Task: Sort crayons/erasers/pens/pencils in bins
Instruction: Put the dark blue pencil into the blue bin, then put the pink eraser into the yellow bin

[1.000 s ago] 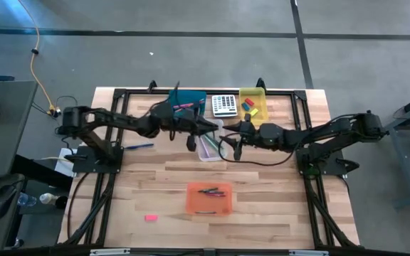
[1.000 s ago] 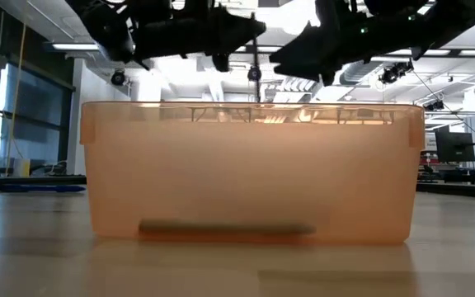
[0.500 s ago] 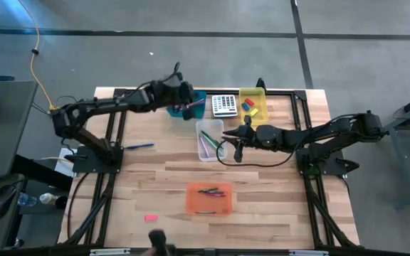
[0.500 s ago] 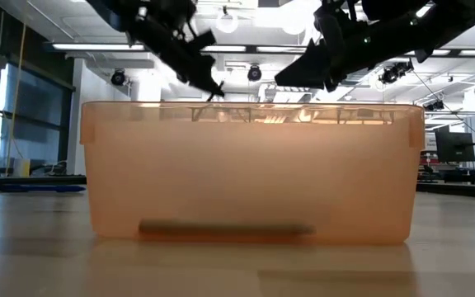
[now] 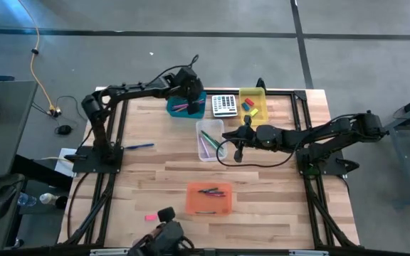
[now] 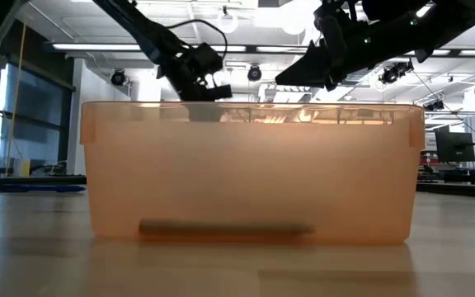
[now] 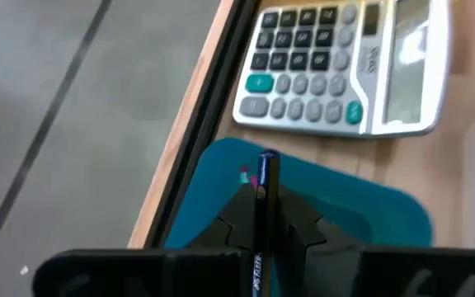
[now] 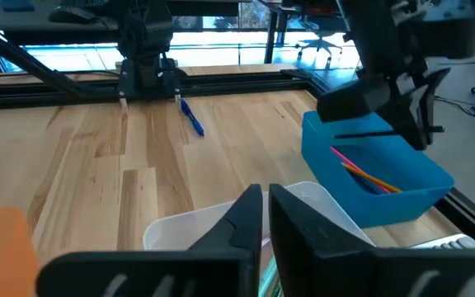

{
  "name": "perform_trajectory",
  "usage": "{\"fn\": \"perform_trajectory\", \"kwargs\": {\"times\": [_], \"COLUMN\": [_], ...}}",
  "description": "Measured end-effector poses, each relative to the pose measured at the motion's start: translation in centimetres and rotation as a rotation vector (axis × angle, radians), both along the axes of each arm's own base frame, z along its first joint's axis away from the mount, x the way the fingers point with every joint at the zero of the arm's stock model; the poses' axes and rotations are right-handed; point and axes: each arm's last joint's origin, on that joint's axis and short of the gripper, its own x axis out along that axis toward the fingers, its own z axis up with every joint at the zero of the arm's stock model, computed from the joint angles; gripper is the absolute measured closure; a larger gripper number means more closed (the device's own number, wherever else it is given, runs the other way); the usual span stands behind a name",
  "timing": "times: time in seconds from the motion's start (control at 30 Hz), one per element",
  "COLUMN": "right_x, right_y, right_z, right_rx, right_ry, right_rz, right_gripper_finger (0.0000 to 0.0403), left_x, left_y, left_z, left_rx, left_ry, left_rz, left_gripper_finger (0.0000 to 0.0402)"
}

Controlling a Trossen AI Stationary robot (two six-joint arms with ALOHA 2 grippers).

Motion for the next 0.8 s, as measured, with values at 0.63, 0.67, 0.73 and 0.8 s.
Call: {"fn": "perform_trajectory", "kwargs": {"times": [0.63, 0.67, 0.73, 0.8], "right_x": [-0.1, -0.2, -0.2, -0.2], "right_y": [0.0, 0.0, 0.0, 0.0], "right_z": [-0.5, -0.6, -0.7, -0.7], "right_rx": [0.003, 0.003, 0.003, 0.001], "right_ry": [0.052, 0.062, 0.07, 0.072], "right_rz": [-0.001, -0.001, -0.001, 0.004], "right_gripper_finger": [0.0402, 0.0402, 0.0402, 0.0402], "left_x": [-0.3, -0.2, -0.1, -0.2], "left_y": [1.4, 1.4, 1.2, 0.9], "left_z": [-2.2, -2.3, -2.2, -1.6], "left_rx": [-0.064, -0.064, -0.059, -0.057], "left_ry": [0.031, 0.032, 0.035, 0.037], "left_rz": [0.023, 0.021, 0.019, 0.02], "left_gripper_finger": [0.033, 0.0325, 0.032, 0.0322]}}
